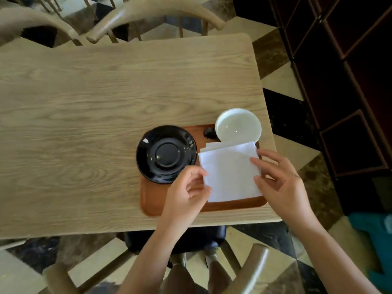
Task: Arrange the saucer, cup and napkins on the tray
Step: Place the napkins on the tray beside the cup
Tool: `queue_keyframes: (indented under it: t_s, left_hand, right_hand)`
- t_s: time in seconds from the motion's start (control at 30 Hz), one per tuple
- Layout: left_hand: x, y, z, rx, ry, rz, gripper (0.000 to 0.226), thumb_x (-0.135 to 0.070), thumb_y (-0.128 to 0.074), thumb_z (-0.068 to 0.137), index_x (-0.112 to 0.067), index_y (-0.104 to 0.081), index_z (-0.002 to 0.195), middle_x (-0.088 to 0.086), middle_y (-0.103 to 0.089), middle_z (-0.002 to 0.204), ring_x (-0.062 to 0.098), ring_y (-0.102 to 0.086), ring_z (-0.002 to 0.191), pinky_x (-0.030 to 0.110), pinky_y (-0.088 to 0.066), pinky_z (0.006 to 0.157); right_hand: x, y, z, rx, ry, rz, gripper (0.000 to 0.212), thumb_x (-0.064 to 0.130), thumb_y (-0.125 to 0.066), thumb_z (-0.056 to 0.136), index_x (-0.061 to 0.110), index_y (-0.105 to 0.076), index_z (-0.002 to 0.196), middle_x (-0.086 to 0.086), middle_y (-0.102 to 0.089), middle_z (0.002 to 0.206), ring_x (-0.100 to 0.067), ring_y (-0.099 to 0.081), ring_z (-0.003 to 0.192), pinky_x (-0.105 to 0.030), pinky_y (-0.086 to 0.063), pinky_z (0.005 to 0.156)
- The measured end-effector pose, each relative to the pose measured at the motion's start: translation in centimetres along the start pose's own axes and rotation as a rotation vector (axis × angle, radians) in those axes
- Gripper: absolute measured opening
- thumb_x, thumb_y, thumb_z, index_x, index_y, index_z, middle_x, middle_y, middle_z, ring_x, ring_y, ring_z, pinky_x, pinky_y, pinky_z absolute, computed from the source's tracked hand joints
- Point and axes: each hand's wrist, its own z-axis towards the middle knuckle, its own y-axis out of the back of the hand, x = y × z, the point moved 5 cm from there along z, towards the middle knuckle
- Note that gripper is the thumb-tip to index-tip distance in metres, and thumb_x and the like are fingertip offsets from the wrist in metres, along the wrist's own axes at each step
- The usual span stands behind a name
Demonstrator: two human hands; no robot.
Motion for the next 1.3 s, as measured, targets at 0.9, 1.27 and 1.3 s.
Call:
queue_keyframes:
  t_s: [0.9, 1.27, 1.3]
  left_hand:
    - [5.0, -5.6, 0.0, 0.074, -0.464, 0.958, 0.038, -0.025, -0.042, 0.091, -0.011, -0.052, 0.124, 0.019, -0.038, 0.144, 0.028, -0.029, 0.137, 0.037, -0.042, 0.098]
    - [5.5, -5.1, 0.0, 0.17, -0.48, 1.045, 0.044, -0.03, -0.042, 0.091, -0.016, -0.043, 0.132, 0.019, -0.032, 0.149, 0.03, -0.024, 0.139, 0.042, -0.043, 0.1]
    - [5.2, -4.8, -0.2, 0.168, -0.481, 1.042, 0.046, -0.03, -0.045, 0.091, -0.016, -0.041, 0.134, 0.018, -0.031, 0.149, 0.029, -0.024, 0.139, 0.042, -0.042, 0.102]
  right_hand:
    - [-6.7, -3.2, -2.7, 0.114, 0.414, -0.751, 0.04, 0.023, -0.045, 0.09, 0.001, -0.059, 0.119, -0.022, -0.047, 0.137, -0.035, -0.038, 0.131, -0.052, -0.043, 0.099]
    - [-5.7, -3.4, -2.8, 0.033, 0.391, -0.789, 0.039, 0.023, -0.045, 0.088, 0.0, -0.063, 0.114, -0.024, -0.055, 0.129, -0.037, -0.048, 0.123, -0.053, -0.047, 0.094]
    - [-5.2, -3.6, -2.8, 0.006, 0.403, -0.782, 0.037, 0.022, -0.046, 0.088, 0.001, -0.063, 0.113, -0.025, -0.056, 0.127, -0.038, -0.05, 0.121, -0.053, -0.048, 0.094]
